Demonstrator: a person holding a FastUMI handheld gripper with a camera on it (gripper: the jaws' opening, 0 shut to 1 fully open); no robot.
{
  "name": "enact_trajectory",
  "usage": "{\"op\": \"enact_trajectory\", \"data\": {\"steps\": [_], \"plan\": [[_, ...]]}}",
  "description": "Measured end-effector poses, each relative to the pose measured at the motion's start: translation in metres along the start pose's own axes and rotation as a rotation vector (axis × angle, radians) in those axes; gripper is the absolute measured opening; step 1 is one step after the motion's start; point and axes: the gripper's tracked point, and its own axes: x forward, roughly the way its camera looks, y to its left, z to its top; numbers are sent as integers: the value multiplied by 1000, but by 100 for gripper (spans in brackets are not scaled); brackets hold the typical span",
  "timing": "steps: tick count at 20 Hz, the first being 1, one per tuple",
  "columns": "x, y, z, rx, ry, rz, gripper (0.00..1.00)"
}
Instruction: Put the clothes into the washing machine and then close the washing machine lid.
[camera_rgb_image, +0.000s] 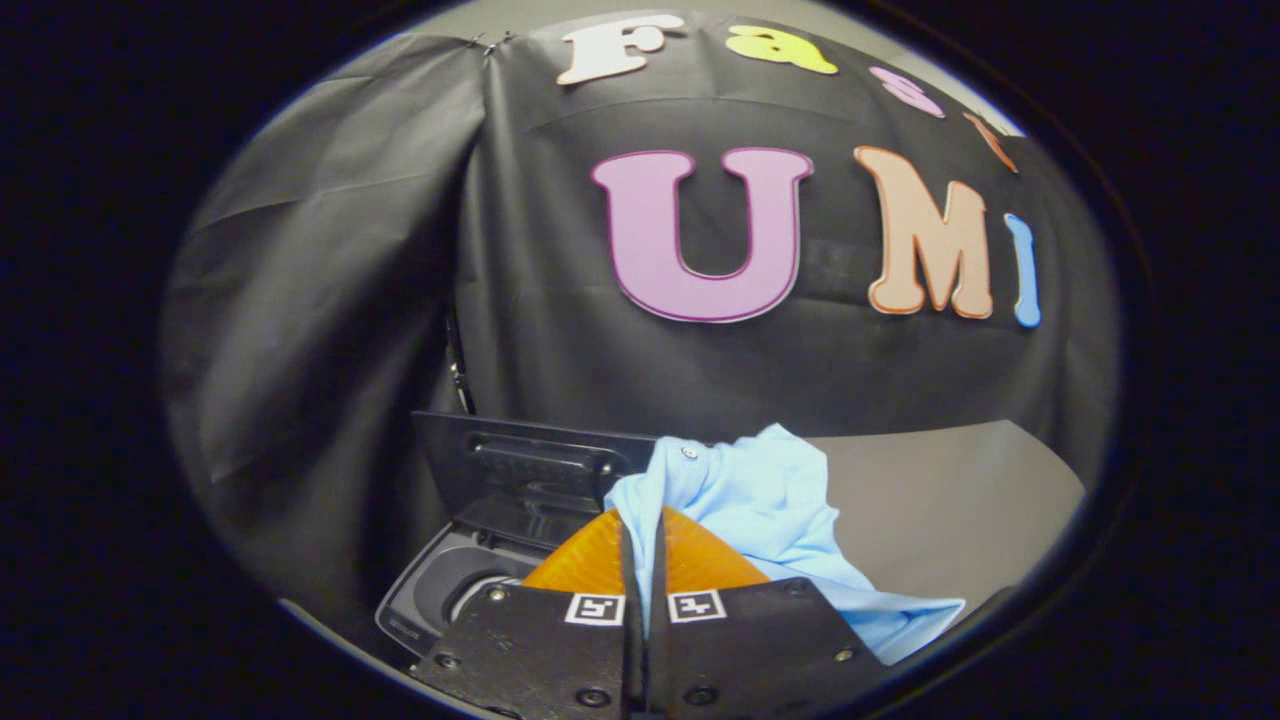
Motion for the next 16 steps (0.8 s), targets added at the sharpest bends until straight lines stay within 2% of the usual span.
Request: {"op": "enact_trajectory", "data": {"steps": [6,7,8,11,13,16], "plan": [[31,53,-23,-15,62,102,2],[34,58,-29,-21,84,112,4],[38,61,-36,-26,105,115,9],[49,66,-23,12,57,131,28],[53,65,-10,20,33,122,27],[63,58,3,25,7,95,44]]}}
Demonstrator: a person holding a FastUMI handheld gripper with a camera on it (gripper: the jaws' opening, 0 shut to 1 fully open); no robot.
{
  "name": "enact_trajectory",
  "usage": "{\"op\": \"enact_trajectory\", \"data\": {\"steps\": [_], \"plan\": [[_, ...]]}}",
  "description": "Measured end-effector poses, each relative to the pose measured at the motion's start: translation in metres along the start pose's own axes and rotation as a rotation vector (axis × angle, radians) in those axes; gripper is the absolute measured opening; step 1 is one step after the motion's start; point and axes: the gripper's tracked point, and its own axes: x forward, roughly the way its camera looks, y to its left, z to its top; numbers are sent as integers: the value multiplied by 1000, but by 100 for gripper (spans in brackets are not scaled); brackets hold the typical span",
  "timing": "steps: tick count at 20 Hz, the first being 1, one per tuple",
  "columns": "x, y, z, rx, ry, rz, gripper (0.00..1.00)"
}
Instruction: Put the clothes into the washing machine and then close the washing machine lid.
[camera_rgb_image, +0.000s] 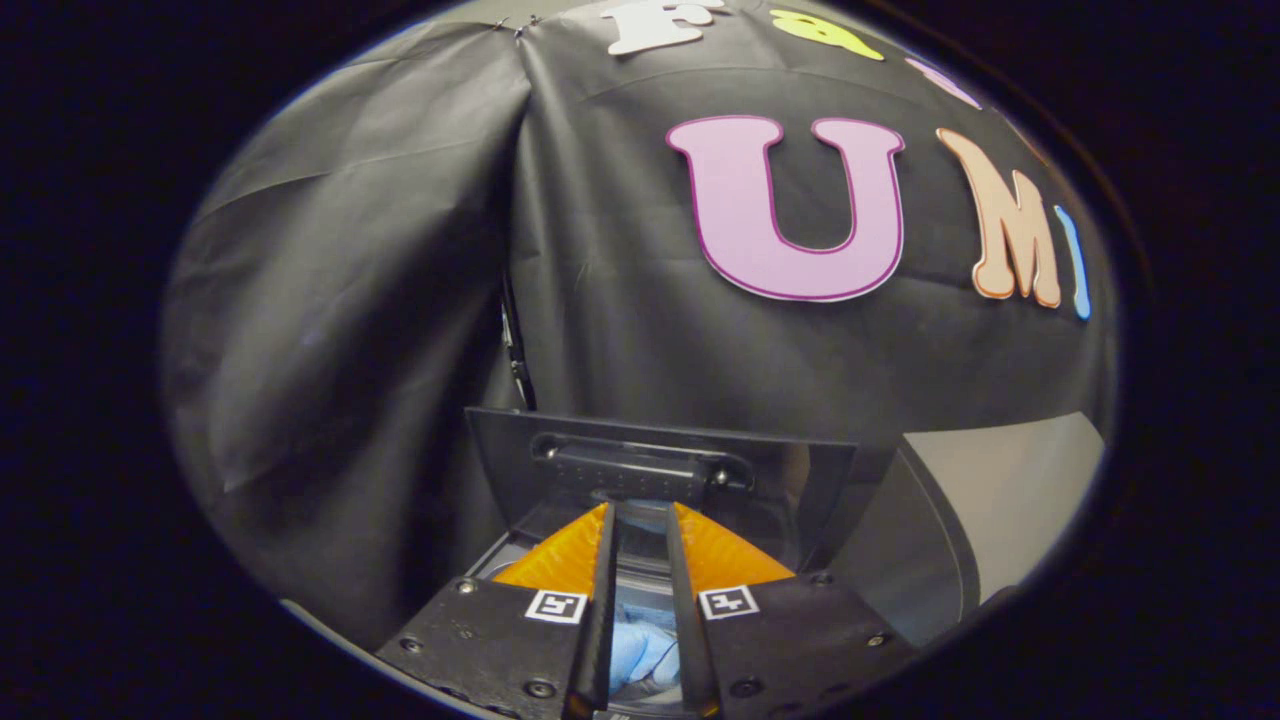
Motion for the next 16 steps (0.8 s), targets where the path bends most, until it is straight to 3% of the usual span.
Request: {"op": "enact_trajectory", "data": {"steps": [9,16], "plan": [[54,-22,29,-8,-110,-110,96],[109,-63,38,18,-113,-248,96]]}}
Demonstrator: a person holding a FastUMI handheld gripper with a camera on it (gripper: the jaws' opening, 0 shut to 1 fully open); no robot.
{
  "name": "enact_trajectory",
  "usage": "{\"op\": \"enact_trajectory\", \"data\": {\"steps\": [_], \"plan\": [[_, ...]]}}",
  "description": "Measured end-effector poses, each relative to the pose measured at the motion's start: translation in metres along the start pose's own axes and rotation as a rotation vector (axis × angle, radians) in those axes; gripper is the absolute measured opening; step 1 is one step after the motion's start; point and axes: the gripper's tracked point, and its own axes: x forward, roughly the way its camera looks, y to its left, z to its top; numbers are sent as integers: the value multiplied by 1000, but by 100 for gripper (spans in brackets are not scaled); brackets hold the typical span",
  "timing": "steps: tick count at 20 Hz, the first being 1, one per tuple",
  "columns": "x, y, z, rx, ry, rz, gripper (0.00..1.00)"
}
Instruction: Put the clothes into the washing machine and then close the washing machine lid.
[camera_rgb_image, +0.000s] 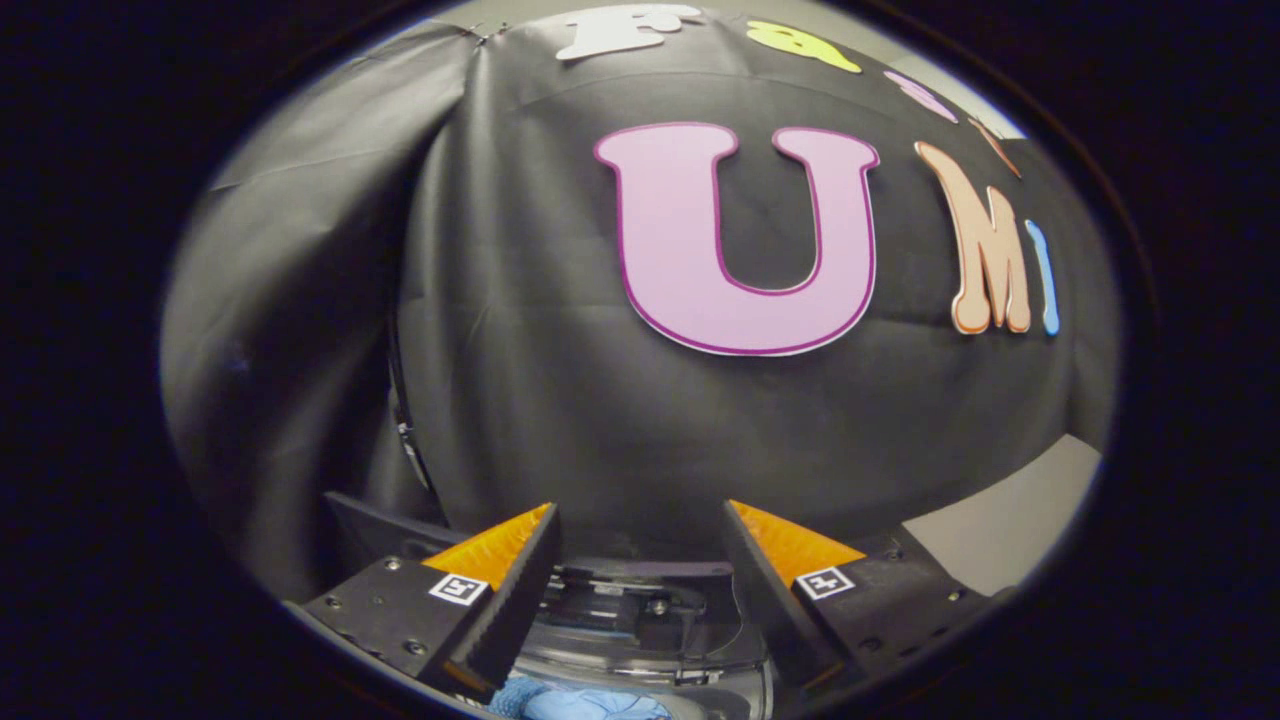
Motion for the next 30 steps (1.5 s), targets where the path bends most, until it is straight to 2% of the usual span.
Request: {"op": "enact_trajectory", "data": {"steps": [1,5,8,15,21,30], "plan": [[6,-5,-5,-7,17,-15,96],[11,-2,-10,64,49,25,98],[6,-2,-9,45,39,47,98],[-23,-1,-13,42,56,78,99],[-68,1,-27,41,71,97,99],[-66,3,-28,43,156,128,98]]}}
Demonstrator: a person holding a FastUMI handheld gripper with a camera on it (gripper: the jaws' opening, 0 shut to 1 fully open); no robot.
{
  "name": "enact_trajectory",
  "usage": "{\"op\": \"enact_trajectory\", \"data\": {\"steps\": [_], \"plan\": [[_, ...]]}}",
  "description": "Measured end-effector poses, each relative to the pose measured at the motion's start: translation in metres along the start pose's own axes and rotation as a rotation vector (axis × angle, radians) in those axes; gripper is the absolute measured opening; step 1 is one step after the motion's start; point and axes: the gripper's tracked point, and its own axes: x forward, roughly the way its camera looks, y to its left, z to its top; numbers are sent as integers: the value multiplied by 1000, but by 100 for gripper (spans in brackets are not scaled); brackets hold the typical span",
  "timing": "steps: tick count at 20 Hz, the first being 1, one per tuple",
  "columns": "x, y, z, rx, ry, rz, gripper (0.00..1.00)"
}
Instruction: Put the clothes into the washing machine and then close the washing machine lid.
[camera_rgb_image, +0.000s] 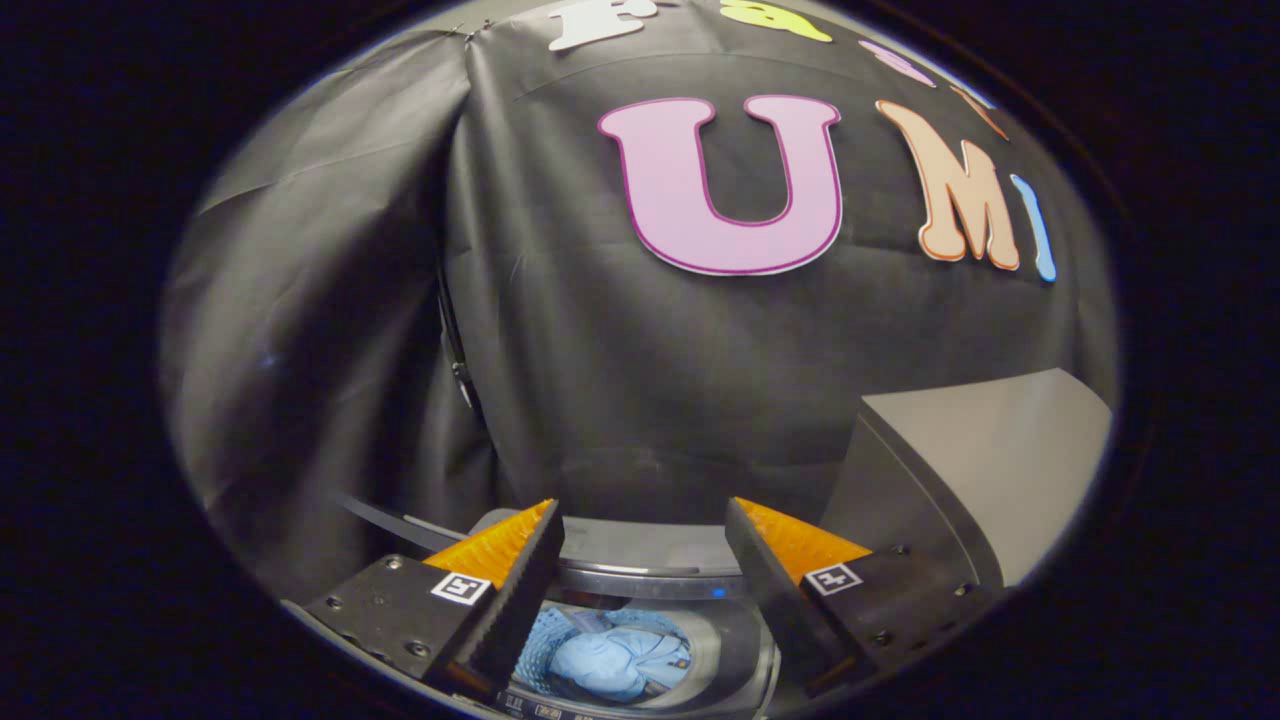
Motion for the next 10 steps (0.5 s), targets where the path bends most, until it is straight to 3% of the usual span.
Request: {"op": "enact_trajectory", "data": {"steps": [5,10], "plan": [[-5,0,10,-88,11,-32,97],[-9,-2,16,-76,-7,-15,96]]}}
